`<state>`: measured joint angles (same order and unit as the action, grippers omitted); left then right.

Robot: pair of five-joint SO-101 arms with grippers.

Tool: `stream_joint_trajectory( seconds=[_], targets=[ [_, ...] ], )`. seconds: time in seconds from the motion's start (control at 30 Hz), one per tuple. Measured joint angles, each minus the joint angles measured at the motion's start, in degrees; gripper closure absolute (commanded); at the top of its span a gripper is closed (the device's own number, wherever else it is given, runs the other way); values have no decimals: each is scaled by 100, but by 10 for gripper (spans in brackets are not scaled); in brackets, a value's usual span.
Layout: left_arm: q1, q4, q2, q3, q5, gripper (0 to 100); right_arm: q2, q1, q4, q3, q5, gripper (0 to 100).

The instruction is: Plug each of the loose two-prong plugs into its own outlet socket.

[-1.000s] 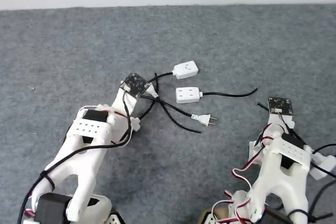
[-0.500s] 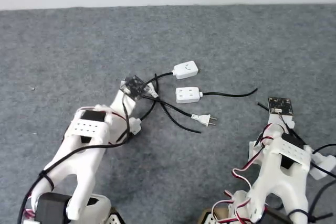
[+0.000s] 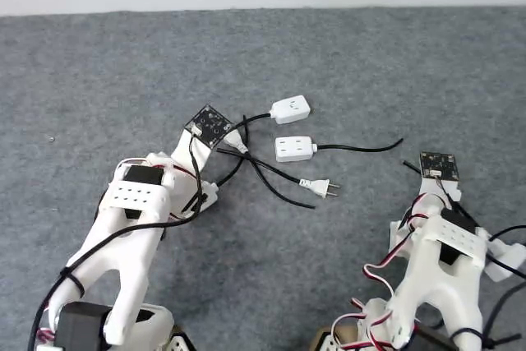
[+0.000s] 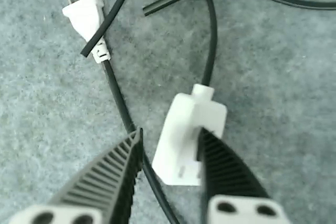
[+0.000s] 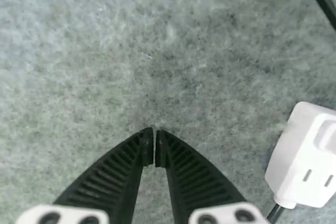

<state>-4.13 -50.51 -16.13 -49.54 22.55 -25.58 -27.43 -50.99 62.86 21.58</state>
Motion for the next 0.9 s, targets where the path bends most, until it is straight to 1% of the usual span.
stream_joint_trajectory(
  seconds=[0.13, 0.4, 0.5, 0.63, 0.77, 0.9],
  targets=[
    [-79, 0, 0, 0, 0, 955, 0, 0, 0, 0, 0, 987],
    [-79, 18, 0, -44, -9, 956, 0, 0, 0, 0, 0, 987],
    [-79, 334, 0, -360, 0, 956, 0, 0, 0, 0, 0, 987],
    [-26, 651, 9, -422, 0, 957, 0, 0, 0, 0, 0, 987],
    [123, 642, 9, -114, 0, 957, 0, 0, 0, 0, 0, 987],
    [114, 246, 9, 369, 0, 957, 0, 0, 0, 0, 0, 987]
  ],
)
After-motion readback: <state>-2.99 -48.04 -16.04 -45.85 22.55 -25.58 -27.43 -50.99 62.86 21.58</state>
